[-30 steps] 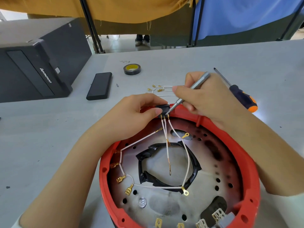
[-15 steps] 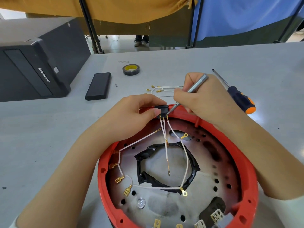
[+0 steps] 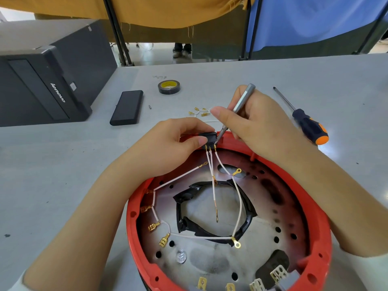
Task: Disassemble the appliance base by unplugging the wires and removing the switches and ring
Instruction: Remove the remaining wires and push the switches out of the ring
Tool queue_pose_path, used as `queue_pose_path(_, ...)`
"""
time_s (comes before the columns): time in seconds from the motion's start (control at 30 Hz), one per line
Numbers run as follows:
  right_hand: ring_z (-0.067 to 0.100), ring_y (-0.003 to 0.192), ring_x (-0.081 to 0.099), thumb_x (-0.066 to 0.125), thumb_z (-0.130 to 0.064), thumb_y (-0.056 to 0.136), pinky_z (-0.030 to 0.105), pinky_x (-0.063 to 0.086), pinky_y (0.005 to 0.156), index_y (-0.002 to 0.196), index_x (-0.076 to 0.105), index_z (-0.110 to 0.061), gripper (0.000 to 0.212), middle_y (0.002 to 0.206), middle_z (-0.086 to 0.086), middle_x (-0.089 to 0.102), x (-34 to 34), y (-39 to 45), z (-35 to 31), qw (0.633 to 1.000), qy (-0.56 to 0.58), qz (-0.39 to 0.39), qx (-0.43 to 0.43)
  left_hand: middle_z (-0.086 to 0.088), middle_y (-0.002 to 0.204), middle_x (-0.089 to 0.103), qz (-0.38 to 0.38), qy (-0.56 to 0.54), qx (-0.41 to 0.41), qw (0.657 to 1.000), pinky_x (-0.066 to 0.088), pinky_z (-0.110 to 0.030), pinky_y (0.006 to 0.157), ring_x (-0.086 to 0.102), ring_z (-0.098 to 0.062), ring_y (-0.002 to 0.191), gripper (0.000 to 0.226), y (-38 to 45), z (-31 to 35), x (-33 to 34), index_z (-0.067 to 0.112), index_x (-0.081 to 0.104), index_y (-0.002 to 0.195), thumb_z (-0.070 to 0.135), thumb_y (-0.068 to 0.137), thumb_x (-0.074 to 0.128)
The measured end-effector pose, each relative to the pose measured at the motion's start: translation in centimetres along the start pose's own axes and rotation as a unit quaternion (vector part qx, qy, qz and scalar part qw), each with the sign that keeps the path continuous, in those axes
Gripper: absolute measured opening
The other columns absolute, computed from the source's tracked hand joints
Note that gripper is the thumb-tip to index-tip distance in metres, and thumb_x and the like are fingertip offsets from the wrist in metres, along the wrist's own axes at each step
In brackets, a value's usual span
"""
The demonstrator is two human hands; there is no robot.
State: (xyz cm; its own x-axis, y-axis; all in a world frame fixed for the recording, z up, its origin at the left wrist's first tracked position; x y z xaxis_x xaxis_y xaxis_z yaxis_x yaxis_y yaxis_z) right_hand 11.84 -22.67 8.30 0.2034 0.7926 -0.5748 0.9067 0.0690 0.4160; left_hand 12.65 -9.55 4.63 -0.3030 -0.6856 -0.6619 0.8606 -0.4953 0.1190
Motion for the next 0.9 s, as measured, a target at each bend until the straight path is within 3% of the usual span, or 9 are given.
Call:
queue_pose_path(0.27,0.003,0.046,0.042,0.054,-0.033,0.096,0.013,0.035,0.049,0.069,0.038,-0.02,0.033,0.054,-0.003,0.042,0.8,0.4,-0.2,0.999,0.019,-0.024,-0.009,0.025,0.107,0.064,-0.002,0.017,0.0,1.0,0.039,-0.013,0.097,0.056,0.008,0.105,0.024,0.0,0.0,0.0,0.037,0.063,0.107,0.019,0.094,0.055)
queue_pose_path(0.57,0.004,0.034,0.034,0.053,-0.023,0.096,0.021,0.025,0.047,0.063,0.034,-0.018,0.038,0.044,-0.011,0.033,2.4,2.7,1.3,0.989,0.067,-0.087,0.098,0.023,0.108,0.065,-0.003,0.022,0.007,1.0,0.037,-0.004,0.091,0.056,0.009,0.101,0.024,0.0,0.2,-0.1,0.033,0.063,0.11,0.018,0.094,0.054)
queue_pose_path(0.67,0.007,0.054,0.046,0.051,-0.032,0.095,0.032,0.035,0.059,0.069,0.046,-0.017,0.031,0.059,-0.005,0.047,3.6,2.2,0.8,0.983,-0.081,-0.143,0.08,0.025,0.108,0.064,-0.005,0.013,0.013,1.0,0.036,-0.001,0.09,0.056,0.011,0.102,0.027,-0.2,0.4,0.0,0.04,0.062,0.105,0.017,0.094,0.054)
queue_pose_path(0.73,0.014,0.065,0.047,0.047,-0.038,0.095,0.034,0.035,0.063,0.075,0.046,-0.02,0.027,0.069,-0.006,0.05,3.4,1.7,0.5,0.977,-0.18,-0.101,0.051,0.024,0.11,0.064,-0.005,0.006,0.013,1.0,0.036,-0.003,0.093,0.055,0.011,0.104,0.027,-0.2,0.4,-0.1,0.038,0.063,0.107,0.016,0.094,0.054)
queue_pose_path(0.77,0.013,0.06,0.043,0.049,-0.035,0.094,0.033,0.032,0.06,0.07,0.042,-0.02,0.029,0.064,-0.007,0.046,2.8,1.4,0.6,0.986,-0.142,-0.065,0.06,0.024,0.11,0.065,-0.004,0.009,0.01,1.0,0.036,-0.003,0.092,0.056,0.01,0.104,0.026,-0.2,0.3,-0.1,0.037,0.063,0.108,0.017,0.094,0.054)
queue_pose_path(0.83,0.011,0.049,0.034,0.054,-0.024,0.091,0.031,0.027,0.054,0.062,0.035,-0.017,0.036,0.052,-0.007,0.037,1.2,1.3,1.4,0.994,0.041,0.02,0.103,0.024,0.108,0.064,-0.003,0.014,0.006,1.0,0.036,-0.002,0.09,0.056,0.009,0.103,0.024,-0.1,0.1,-0.1,0.036,0.063,0.107,0.018,0.094,0.055)
queue_pose_path(0.9,0.011,0.047,0.031,0.054,-0.02,0.09,0.029,0.027,0.052,0.061,0.034,-0.017,0.036,0.049,-0.007,0.033,0.3,1.3,1.6,0.989,0.085,0.058,0.107,0.023,0.108,0.064,-0.004,0.011,0.006,1.0,0.037,-0.005,0.092,0.056,0.008,0.103,0.024,-0.2,0.1,-0.1,0.036,0.063,0.107,0.018,0.094,0.054)
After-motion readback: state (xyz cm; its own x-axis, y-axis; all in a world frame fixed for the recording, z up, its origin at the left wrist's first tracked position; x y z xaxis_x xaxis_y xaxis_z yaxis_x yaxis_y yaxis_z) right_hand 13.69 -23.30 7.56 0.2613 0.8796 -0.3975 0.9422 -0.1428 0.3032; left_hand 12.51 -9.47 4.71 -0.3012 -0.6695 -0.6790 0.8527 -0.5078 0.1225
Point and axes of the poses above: each hand's wrist, its own y-axis towards the middle knuckle, its own x-axis out of the palm, z = x × y, the point moved 9 cm from there along y, towards the middle knuckle
